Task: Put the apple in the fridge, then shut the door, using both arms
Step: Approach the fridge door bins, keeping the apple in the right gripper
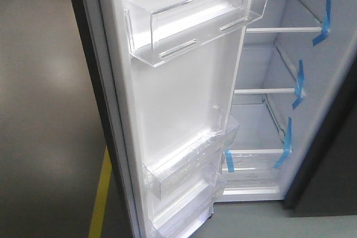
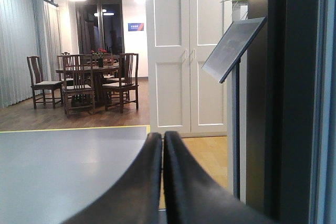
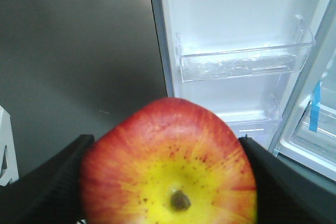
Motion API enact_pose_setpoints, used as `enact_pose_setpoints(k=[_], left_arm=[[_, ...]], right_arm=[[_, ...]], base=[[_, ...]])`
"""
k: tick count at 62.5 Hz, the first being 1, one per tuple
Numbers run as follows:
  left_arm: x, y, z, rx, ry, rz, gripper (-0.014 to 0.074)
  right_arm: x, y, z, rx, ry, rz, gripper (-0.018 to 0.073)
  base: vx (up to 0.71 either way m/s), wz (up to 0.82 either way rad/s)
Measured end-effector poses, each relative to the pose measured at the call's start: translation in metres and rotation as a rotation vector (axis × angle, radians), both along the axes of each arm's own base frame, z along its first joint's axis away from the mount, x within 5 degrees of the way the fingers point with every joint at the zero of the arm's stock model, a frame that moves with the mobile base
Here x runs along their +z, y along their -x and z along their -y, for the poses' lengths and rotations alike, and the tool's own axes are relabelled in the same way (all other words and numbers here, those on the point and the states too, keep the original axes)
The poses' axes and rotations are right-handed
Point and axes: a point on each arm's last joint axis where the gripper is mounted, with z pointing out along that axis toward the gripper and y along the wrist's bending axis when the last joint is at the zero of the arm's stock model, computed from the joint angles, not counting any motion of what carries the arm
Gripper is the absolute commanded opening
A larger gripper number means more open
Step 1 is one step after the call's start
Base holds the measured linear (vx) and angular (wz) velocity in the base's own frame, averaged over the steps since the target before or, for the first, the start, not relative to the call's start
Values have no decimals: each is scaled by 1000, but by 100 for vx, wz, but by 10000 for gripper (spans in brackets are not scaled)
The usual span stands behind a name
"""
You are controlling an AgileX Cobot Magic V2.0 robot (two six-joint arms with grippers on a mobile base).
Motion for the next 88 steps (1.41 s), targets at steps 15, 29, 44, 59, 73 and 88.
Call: enact_pose_setpoints(k=[15, 29, 44, 59, 73, 88], left_arm=[[0, 0, 0, 0, 0, 0, -6], [0, 0, 0, 0, 0, 0, -6], [0, 0, 0, 0, 0, -1, -6], [0, 0, 0, 0, 0, 0, -6], [0, 0, 0, 0, 0, 0, -6], [0, 0, 0, 0, 0, 0, -6]], right_arm=[[0, 0, 0, 0, 0, -1, 391], [0, 0, 0, 0, 0, -1, 391], [0, 0, 0, 0, 0, -1, 391], [0, 0, 0, 0, 0, -1, 391], [0, 0, 0, 0, 0, -1, 391], [0, 0, 0, 0, 0, -1, 391]], base=[[4, 0], [4, 0], [2, -2], [0, 0], [0, 0], [0, 0]])
